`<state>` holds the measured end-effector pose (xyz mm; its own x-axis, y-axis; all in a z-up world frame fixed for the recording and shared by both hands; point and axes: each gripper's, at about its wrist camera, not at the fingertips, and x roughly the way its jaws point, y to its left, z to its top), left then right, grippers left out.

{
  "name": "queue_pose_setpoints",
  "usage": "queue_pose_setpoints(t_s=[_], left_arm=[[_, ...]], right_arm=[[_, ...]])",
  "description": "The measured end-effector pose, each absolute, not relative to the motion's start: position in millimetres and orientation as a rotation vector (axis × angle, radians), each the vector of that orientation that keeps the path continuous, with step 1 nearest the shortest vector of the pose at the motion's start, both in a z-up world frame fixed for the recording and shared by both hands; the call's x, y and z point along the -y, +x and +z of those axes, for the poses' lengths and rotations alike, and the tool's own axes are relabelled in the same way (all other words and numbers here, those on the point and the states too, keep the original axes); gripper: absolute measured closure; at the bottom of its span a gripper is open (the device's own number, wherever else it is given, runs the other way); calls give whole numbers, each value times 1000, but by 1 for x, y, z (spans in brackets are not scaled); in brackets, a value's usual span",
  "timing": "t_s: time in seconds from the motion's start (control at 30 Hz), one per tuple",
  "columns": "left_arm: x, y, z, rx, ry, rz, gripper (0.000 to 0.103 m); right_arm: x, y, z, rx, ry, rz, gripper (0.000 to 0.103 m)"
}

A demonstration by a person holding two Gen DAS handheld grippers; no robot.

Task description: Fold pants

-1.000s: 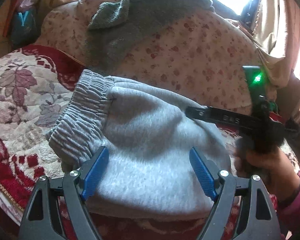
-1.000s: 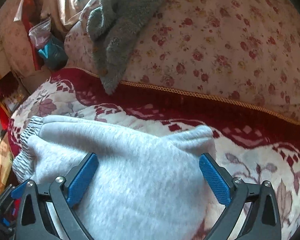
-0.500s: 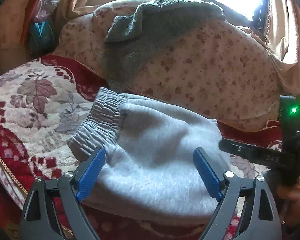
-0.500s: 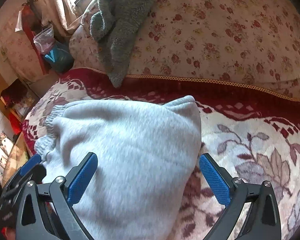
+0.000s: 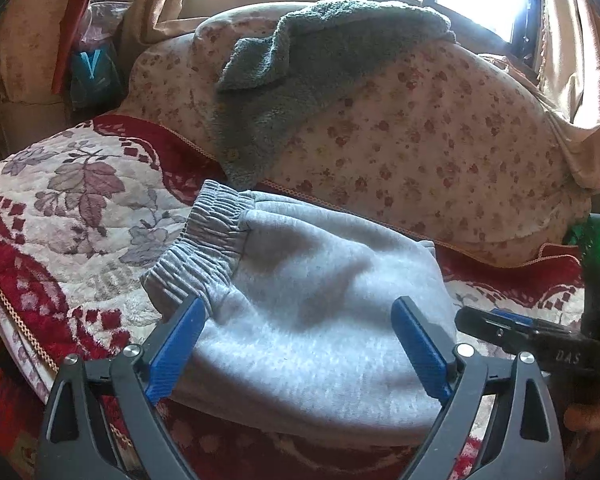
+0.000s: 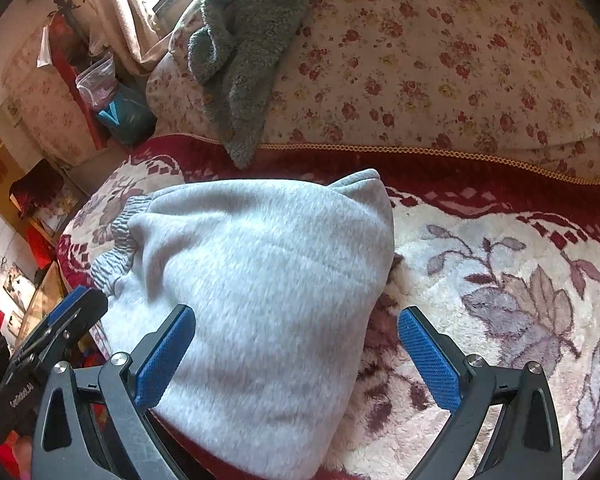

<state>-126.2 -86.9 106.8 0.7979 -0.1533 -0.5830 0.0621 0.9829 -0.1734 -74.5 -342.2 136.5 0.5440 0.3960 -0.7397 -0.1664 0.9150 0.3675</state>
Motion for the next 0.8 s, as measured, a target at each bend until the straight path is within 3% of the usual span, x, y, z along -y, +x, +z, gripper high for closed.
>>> queue_pose_setpoints(t_s=[0.8], left_arm=[[64, -104, 109, -637, -107, -6, 9]], right_arm=[[351, -75, 121, -985, 321, 393, 0]])
